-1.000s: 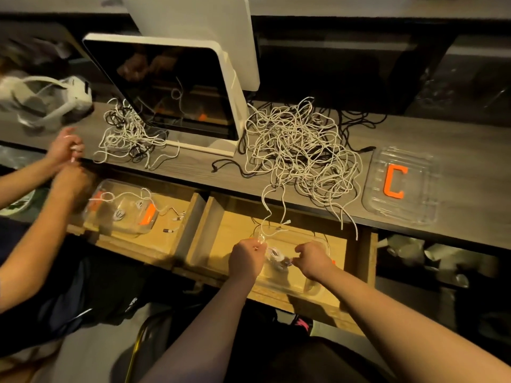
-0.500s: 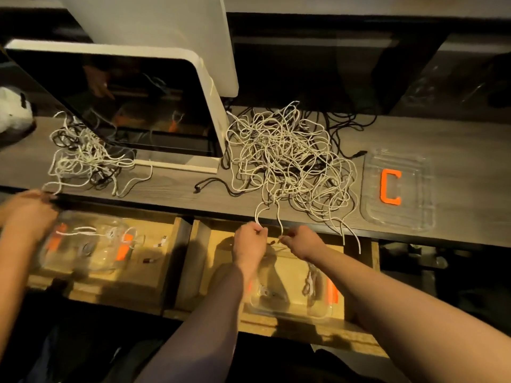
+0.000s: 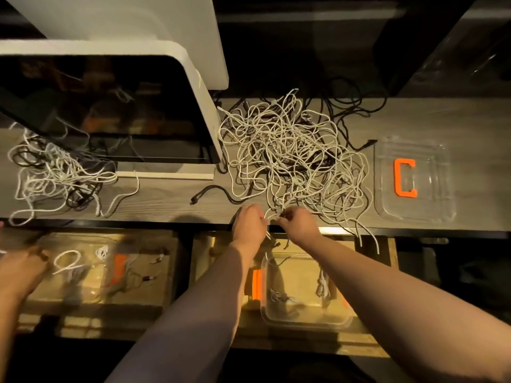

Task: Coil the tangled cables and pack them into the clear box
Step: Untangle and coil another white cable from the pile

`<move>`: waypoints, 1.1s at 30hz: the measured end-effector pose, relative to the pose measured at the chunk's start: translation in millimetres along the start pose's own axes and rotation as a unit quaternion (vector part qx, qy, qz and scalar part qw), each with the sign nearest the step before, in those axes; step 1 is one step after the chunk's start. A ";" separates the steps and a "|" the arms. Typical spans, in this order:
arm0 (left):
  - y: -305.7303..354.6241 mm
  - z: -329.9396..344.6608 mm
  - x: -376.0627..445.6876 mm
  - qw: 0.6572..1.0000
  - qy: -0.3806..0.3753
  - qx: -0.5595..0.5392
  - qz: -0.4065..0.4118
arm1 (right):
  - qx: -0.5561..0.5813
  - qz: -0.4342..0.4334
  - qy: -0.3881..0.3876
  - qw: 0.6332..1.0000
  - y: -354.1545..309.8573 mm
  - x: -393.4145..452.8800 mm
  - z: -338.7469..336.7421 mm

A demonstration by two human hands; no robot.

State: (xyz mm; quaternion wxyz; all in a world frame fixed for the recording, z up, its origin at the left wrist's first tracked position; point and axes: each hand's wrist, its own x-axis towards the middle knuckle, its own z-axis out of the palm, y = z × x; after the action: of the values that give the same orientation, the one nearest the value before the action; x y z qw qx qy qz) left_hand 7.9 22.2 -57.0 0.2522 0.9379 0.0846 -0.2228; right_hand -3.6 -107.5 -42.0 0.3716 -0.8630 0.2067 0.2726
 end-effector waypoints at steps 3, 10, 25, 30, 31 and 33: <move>0.5 -2.0 11.3 0.998 -0.044 0.046 -0.002 | 0.017 -0.001 -0.008 1.000 -5.9 3.3 6.5; 5.3 -11.5 12.0 0.988 -0.079 -0.129 -0.039 | 0.100 0.013 0.000 0.995 -13.8 8.2 9.9; 31.2 -58.3 -48.2 0.879 -0.114 -0.439 -0.148 | 0.406 -0.001 0.000 0.914 -13.5 -30.0 -26.7; 58.2 -91.1 -70.2 0.916 -0.062 -0.391 -0.062 | 0.202 -0.082 0.114 0.969 -18.9 -42.3 -37.3; 64.2 -96.0 -73.4 0.928 -0.051 -0.368 -0.040 | 0.165 -0.115 0.124 0.972 -21.6 -48.8 -42.1; 76.4 -108.2 -76.9 0.939 -0.024 -0.342 -0.010 | 0.129 -0.194 0.097 0.968 -31.1 -61.9 -52.4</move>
State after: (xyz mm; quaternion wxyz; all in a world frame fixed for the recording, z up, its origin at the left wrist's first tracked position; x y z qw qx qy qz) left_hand 1.0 8.3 95.4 0.5572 0.7888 0.1588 -0.2051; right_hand -17.0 -117.6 43.2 0.5040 -0.8536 0.1040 0.0813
